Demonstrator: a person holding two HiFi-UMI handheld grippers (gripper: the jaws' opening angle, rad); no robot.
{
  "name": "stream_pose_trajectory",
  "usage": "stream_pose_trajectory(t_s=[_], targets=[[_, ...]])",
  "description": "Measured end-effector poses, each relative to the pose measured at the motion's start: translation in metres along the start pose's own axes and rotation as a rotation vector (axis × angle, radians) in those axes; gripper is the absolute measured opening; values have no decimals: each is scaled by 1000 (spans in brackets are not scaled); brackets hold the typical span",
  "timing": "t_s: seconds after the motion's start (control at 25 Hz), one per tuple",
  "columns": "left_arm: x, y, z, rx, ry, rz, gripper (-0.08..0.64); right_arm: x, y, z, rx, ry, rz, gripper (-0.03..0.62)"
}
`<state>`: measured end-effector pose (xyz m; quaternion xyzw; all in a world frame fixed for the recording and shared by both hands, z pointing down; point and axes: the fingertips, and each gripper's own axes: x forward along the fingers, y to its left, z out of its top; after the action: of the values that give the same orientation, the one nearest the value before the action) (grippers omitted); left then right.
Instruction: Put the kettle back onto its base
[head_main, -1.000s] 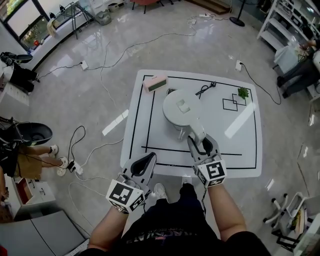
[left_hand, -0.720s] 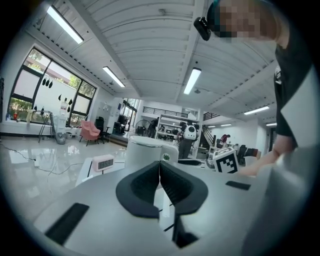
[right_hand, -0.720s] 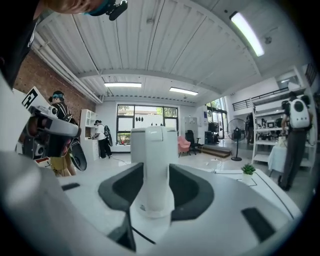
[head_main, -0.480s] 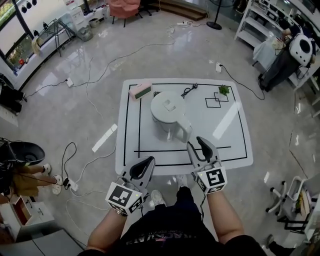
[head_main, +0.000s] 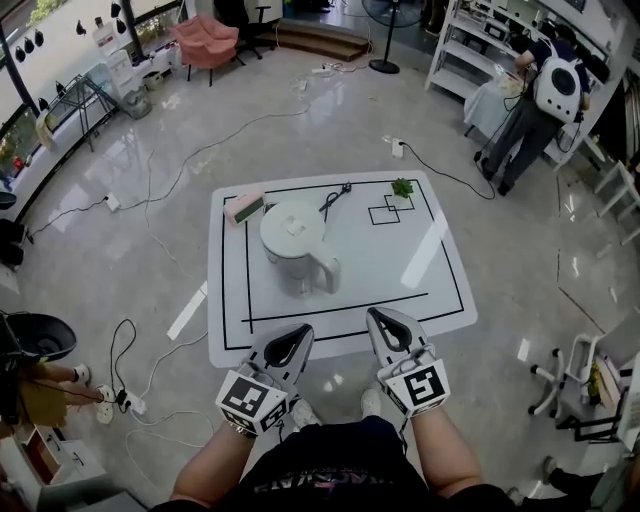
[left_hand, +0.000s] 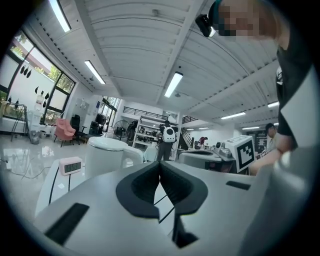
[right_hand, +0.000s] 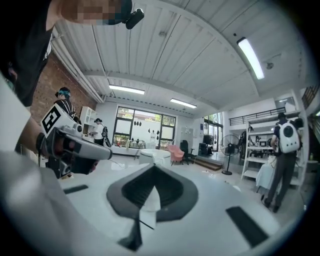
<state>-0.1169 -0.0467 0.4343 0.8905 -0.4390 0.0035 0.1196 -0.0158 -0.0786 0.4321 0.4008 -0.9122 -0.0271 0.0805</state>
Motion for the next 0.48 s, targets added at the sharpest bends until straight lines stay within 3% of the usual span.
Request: stream_pose_trajectory(t_s=[0.28, 0.48], targets=[[24, -32, -5, -14, -6, 63, 5, -26, -9, 6, -41, -14, 116, 2], [37, -57, -17, -25, -7, 152, 5, -46, -28, -5, -1, 7, 172, 2]])
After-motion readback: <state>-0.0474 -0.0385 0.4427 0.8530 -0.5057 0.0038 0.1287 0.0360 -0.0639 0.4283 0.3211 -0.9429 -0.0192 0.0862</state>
